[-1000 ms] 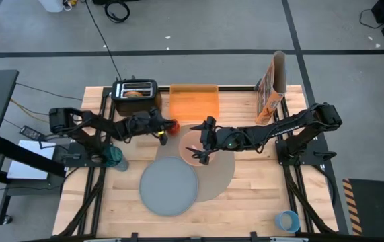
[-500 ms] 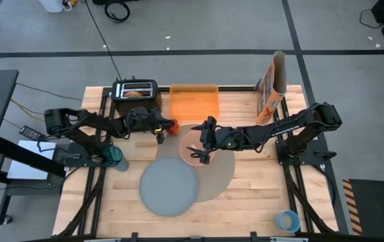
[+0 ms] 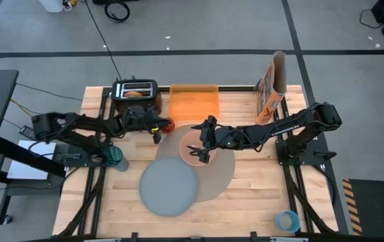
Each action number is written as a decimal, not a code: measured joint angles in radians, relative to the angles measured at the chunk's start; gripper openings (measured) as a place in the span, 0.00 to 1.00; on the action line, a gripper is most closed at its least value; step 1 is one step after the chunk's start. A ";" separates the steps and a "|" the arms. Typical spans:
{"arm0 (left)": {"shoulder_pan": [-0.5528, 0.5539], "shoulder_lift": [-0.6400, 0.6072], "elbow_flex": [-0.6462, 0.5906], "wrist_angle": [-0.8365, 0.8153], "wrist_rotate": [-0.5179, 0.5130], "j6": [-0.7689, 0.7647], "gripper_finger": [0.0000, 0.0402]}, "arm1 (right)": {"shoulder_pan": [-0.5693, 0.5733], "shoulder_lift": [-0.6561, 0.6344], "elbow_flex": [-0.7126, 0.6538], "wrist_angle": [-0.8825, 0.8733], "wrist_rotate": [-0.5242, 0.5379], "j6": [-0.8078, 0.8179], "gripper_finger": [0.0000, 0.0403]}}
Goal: Arrange a breakfast setting
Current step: Put the red apple on the brown tablemat
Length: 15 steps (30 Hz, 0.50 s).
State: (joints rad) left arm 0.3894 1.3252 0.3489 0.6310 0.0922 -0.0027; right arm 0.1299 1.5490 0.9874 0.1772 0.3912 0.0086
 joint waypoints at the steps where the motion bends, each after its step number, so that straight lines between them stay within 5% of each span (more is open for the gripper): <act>1: -0.008 -0.010 0.000 -0.002 0.001 -0.009 0.05 | 0.000 0.000 0.000 0.000 0.000 0.000 0.96; 15: -0.119 -0.030 0.000 -0.062 -0.047 -0.030 0.05 | 0.001 0.000 0.000 0.006 0.000 0.026 0.96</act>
State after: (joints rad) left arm 0.2707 1.2957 0.3489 0.5690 0.0452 -0.0325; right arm 0.1310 1.5490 0.9874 0.1837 0.3912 0.0345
